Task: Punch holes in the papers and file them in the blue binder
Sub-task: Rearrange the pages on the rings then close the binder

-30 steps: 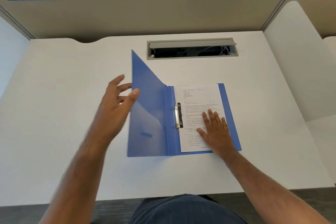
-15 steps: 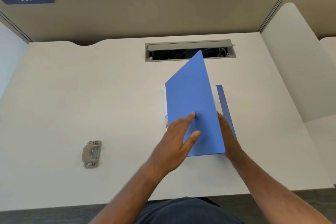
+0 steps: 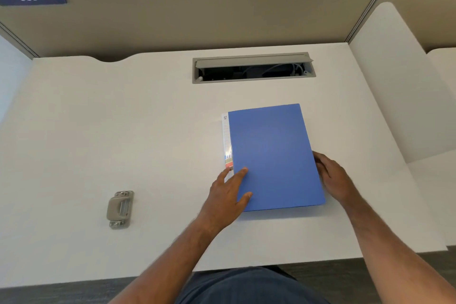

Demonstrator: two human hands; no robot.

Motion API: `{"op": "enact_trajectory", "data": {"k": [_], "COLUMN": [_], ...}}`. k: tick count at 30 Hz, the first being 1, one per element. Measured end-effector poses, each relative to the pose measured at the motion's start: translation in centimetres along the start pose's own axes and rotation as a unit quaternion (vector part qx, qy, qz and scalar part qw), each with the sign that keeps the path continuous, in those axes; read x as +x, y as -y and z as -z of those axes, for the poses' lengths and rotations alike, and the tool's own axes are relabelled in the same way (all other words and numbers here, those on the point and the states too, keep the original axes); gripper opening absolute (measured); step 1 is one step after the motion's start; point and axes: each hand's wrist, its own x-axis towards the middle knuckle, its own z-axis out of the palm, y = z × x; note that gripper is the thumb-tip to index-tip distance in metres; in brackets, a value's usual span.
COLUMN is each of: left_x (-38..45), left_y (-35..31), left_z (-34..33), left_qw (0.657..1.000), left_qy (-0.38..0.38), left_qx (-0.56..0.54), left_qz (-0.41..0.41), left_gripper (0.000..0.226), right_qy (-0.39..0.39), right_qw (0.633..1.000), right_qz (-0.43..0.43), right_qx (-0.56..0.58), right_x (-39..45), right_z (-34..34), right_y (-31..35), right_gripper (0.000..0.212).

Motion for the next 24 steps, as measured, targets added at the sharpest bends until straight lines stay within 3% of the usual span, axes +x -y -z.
{"op": "enact_trajectory", "data": {"k": [2,9,14,20,24], "left_x": [0.3,0.9,1.5,2.0,2.4], "left_y": [0.8,1.9,3.1,2.7,3.5], "left_z": [-0.2,-0.8,-2.1,-1.8,-1.5], "left_qw": [0.999,0.999,0.997,0.97,0.959], "left_qy": [-0.009,-0.025,-0.068,-0.075,-0.066], "left_qx": [-0.026,0.031,-0.021,-0.199,-0.239], "left_qz": [0.02,-0.021,-0.038,0.113,0.136], "left_gripper": [0.066,0.063,0.069,0.081,0.081], "right_qy": [-0.006,-0.062,-0.064,-0.076,-0.068], "right_qw": [1.0,0.977,0.995,0.99,0.986], "right_qz": [-0.016,-0.102,-0.069,-0.032,-0.049], "right_qx": [0.021,0.174,0.021,-0.115,-0.144], "right_x": [0.7,0.9,1.1,1.3,0.5], "right_z": [0.4,-1.1,-3.1,-4.7,-5.3], "right_y": [-1.5,-1.3,-1.8,-2.9,-1.5], "right_gripper": [0.048,0.038,0.057,0.051,0.055]}}
